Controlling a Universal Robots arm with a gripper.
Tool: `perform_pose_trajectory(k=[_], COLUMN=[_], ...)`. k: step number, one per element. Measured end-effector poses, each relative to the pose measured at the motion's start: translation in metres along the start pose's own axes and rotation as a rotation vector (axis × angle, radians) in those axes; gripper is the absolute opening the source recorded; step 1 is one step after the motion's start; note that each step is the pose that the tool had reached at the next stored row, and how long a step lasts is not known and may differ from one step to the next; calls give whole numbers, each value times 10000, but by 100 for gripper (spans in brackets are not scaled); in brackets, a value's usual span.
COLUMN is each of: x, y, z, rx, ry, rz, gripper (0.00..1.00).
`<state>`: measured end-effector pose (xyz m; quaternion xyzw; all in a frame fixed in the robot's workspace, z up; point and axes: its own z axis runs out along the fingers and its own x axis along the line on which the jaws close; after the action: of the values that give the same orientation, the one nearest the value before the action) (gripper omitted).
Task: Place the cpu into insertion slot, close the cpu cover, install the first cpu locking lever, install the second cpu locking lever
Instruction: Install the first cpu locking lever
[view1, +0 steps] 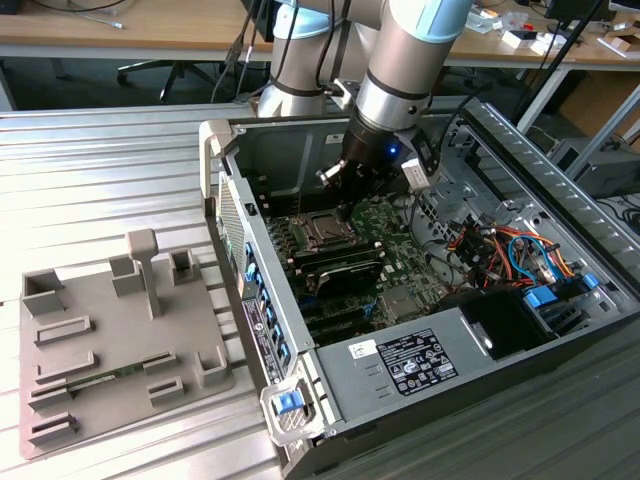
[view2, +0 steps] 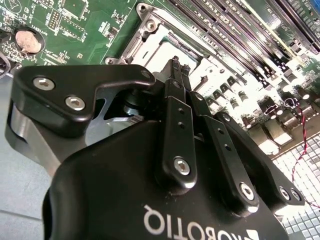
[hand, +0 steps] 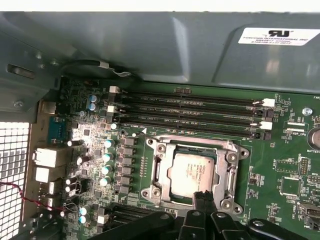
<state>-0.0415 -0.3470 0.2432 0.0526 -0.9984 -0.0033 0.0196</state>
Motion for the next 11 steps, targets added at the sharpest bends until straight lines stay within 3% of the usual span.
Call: perform_pose_trajectory(k=[11], x=[15], y=[2], z=[-65], rx=[-13], ry=[-6], rz=[-1], gripper=[11])
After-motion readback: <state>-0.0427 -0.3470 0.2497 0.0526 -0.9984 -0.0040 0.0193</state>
